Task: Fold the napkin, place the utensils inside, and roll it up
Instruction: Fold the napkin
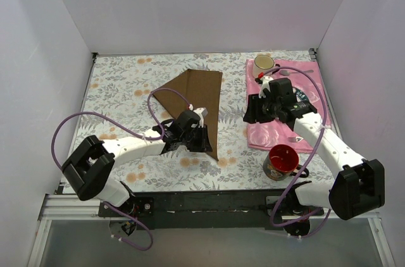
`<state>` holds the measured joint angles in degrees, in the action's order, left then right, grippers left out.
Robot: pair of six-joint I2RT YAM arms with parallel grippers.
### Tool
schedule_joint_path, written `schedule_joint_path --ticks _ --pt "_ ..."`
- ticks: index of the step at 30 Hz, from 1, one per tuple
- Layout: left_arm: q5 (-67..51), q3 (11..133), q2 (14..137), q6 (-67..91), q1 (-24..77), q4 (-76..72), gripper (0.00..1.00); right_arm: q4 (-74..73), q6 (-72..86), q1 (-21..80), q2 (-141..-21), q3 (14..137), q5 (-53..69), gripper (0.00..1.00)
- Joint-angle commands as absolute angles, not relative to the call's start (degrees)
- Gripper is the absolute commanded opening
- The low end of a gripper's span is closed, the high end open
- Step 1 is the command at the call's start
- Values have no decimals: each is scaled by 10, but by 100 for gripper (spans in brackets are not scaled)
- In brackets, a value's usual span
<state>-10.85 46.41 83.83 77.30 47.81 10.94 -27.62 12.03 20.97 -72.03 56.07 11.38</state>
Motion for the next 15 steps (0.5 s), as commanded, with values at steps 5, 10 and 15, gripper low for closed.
schedule_joint_path --ticks 5,10,15 --pt "-120 438 848 786 483 27 15 -263 132 208 -699 551 140 56" --pt "-140 418 884 797 483 -23 14 -261 130 208 -700 548 142 56" --pt "-139 399 923 794 485 -51 13 -258 130 208 -705 542 148 56"
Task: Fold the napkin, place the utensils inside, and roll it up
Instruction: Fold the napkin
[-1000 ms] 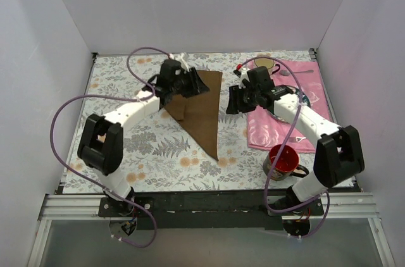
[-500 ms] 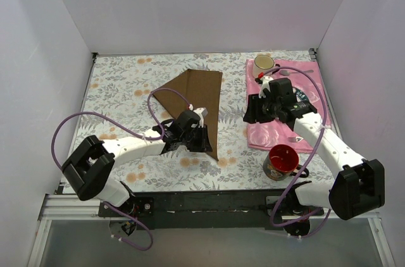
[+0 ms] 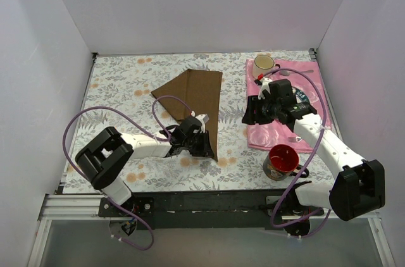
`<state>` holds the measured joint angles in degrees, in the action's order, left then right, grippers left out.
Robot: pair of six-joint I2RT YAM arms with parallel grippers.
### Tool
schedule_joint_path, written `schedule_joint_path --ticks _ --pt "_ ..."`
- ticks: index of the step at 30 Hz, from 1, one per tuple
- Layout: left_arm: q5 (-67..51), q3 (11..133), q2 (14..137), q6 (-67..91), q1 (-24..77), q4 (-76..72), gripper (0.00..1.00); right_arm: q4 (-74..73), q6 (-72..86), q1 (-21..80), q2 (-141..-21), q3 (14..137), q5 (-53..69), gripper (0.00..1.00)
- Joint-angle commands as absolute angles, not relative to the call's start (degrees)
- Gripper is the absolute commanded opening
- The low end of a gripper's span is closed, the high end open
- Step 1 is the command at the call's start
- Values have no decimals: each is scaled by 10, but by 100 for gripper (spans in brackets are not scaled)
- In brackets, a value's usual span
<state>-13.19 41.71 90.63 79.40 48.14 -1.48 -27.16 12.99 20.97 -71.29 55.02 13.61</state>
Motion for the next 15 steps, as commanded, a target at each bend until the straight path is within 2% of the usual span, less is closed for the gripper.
schedule_joint_path --ticks 1,5,8,15 --pt "-136 397 925 791 488 -52 13 -253 133 209 -705 541 151 56" --pt "-55 413 915 743 511 15 13 -249 133 208 -712 538 161 56" --pt "-19 436 875 716 526 71 16 -248 133 209 -713 538 163 56" --pt "14 466 836 688 555 130 35 -255 124 208 -713 548 157 57"
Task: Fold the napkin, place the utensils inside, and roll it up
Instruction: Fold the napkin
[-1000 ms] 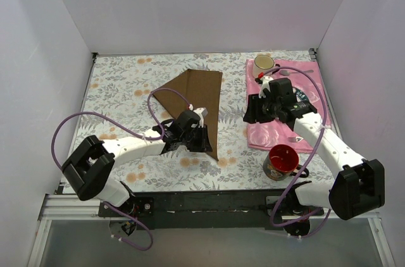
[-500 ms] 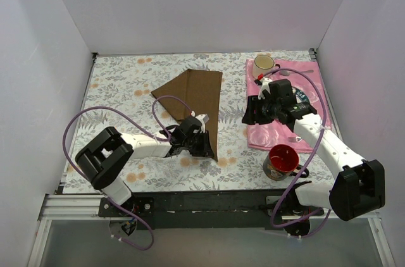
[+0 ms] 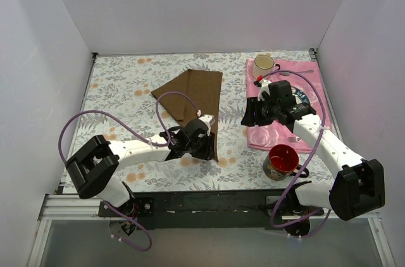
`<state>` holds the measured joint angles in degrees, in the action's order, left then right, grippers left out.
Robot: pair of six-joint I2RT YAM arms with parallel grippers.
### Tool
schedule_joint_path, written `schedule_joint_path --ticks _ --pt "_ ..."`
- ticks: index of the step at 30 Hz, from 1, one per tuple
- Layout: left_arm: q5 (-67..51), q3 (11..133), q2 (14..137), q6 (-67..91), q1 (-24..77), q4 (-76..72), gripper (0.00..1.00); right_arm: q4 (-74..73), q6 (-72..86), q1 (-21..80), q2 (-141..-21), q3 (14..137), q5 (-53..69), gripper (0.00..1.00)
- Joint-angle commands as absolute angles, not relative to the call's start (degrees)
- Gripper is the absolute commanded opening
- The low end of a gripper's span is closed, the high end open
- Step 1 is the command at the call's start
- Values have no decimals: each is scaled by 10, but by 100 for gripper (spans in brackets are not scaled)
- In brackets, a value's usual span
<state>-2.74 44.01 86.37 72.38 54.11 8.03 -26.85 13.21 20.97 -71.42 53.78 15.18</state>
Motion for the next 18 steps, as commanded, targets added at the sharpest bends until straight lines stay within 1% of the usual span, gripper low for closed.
schedule_joint_path --ticks 1,2,5,10,11,14,18 --pt "21 468 839 683 568 133 36 -257 120 208 -713 549 152 57" --pt "31 477 848 679 576 141 39 -260 119 208 -712 553 149 58" --pt "72 501 867 659 605 155 44 -277 111 207 -708 563 136 59" --pt "120 533 920 635 635 162 45 -283 110 205 -696 563 134 62" --pt "128 537 927 630 637 161 45 -283 110 202 -693 563 135 62" --pt "131 555 947 625 641 161 39 -283 110 200 -690 556 137 62" --pt "155 573 965 616 651 163 35 -280 110 197 -687 551 141 62"
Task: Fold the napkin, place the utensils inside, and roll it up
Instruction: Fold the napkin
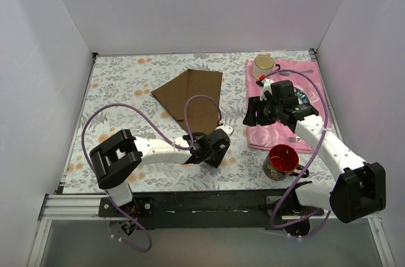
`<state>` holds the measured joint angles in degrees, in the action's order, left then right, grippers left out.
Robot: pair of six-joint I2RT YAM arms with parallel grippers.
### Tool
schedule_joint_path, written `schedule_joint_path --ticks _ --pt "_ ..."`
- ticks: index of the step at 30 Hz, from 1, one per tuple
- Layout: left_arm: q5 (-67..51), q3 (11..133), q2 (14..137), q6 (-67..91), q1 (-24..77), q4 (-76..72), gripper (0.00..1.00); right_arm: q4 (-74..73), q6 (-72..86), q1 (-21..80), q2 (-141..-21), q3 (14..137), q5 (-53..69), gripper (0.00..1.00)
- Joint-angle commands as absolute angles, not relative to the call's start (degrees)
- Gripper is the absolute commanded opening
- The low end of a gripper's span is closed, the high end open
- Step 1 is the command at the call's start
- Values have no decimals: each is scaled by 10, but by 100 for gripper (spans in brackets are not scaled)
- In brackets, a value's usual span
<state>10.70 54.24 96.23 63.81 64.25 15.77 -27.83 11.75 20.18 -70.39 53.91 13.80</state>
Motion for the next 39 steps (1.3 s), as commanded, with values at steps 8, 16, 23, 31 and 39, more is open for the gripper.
schedule_joint_path --ticks 8,16,23,31,39 --pt "190 627 962 615 686 229 36 -279 108 192 -689 550 150 63" --pt "199 647 984 603 686 247 38 -275 107 188 -690 546 157 63" --pt "215 652 1015 590 687 244 39 -276 105 184 -686 542 158 63" --pt "208 623 1028 604 686 235 39 -274 107 180 -685 539 166 63" --pt "213 597 1026 620 686 229 33 -270 110 180 -688 541 174 63"
